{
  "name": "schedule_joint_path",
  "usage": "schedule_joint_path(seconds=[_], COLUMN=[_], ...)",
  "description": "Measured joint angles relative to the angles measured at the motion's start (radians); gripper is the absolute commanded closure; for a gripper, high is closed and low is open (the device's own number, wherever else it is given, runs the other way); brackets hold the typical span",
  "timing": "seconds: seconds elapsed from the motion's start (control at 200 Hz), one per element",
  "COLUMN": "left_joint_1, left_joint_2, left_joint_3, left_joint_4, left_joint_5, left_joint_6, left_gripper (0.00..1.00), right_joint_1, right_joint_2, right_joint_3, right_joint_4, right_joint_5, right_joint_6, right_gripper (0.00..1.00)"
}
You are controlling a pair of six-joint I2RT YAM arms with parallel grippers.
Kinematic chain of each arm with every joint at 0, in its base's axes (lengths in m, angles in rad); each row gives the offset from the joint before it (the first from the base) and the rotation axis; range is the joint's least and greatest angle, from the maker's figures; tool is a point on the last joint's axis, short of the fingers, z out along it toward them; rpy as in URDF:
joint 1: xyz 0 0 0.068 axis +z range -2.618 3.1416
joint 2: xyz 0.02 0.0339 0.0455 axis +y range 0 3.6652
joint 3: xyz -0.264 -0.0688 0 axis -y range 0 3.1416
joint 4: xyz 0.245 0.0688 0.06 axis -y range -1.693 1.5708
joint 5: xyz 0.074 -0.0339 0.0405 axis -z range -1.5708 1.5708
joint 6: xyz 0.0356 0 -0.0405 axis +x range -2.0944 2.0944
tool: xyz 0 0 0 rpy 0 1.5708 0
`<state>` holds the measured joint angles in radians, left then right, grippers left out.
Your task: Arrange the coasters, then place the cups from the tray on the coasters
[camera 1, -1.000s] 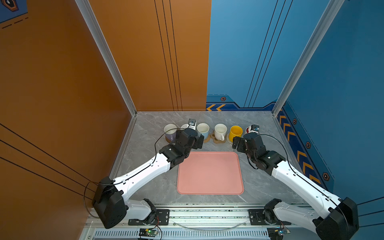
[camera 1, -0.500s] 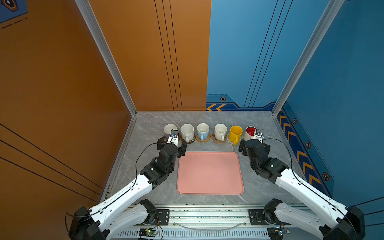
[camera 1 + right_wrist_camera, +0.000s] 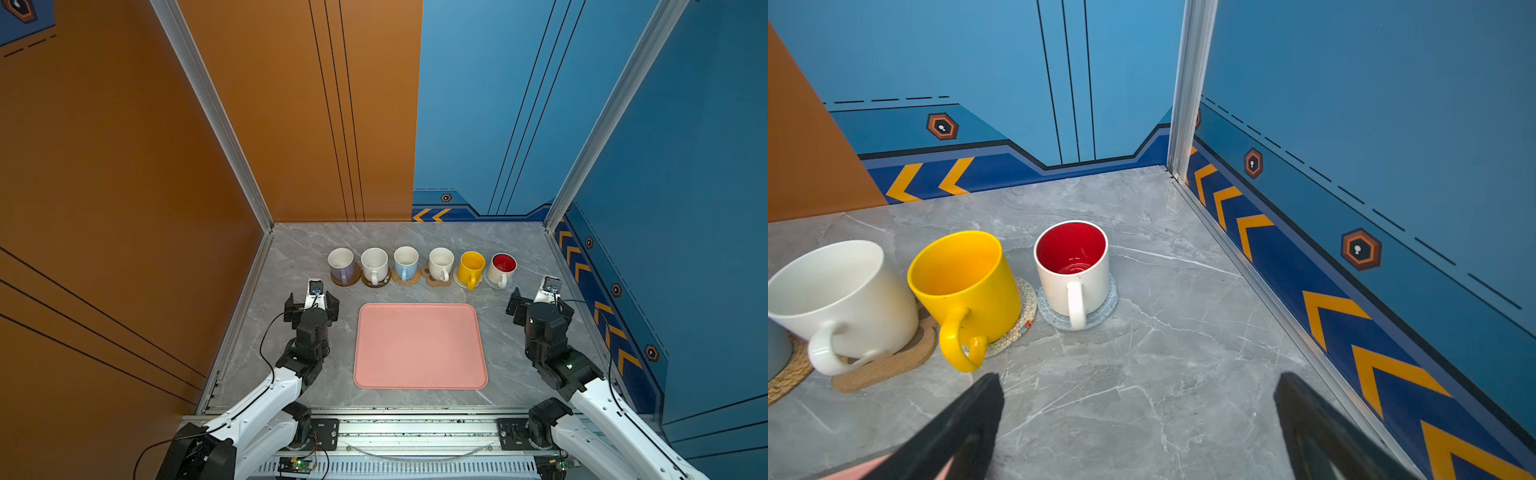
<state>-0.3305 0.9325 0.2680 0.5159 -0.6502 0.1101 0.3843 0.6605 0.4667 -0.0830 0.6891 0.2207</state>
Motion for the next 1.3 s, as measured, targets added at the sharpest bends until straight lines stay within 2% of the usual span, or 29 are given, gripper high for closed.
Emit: schedule_joint_path(seconds=[0.18, 0.375, 0.581, 0.786, 0.936, 1.302], left_joint_1=[0.083, 0.134, 0.148, 0.153, 0.153, 0.153], left_joint_2=[0.053, 0.167, 0.314, 0.525, 0.592, 0.697], left_joint_3=[-0.036, -0.061, -0.09, -0.108, -0.118, -0.106], left_joint_4=[0.134, 0.25, 0.426, 0.659, 0.771, 0.855], left_joint_5=[0.095, 0.169, 0.221, 0.262, 0.271, 0.282], left_joint_6=[-0.032, -0.04, -0.039, -0.016, -0.005, 0.002], left_gripper=[0.02, 0.02, 0.02, 0.02, 0.02, 0.02], right_joint_1=[-0.07, -0.146, -0.218, -0.263, -0.278, -0.299], right_joint_2=[-0.026, 0.074, 0.248, 0.423, 0.529, 0.709], right_joint_3=[-0.135, -0.146, -0.168, -0.18, -0.182, -0.187], right_joint_4=[0.166, 0.254, 0.391, 0.531, 0.649, 0.955], right_joint_5=[-0.074, -0.124, -0.171, -0.215, -0.261, -0.335], right_joint_6=[-0.026, -0.062, -0.068, -0.068, -0.077, -0.118], right_gripper=[0.0, 0.0, 0.0, 0.0, 0.0, 0.0])
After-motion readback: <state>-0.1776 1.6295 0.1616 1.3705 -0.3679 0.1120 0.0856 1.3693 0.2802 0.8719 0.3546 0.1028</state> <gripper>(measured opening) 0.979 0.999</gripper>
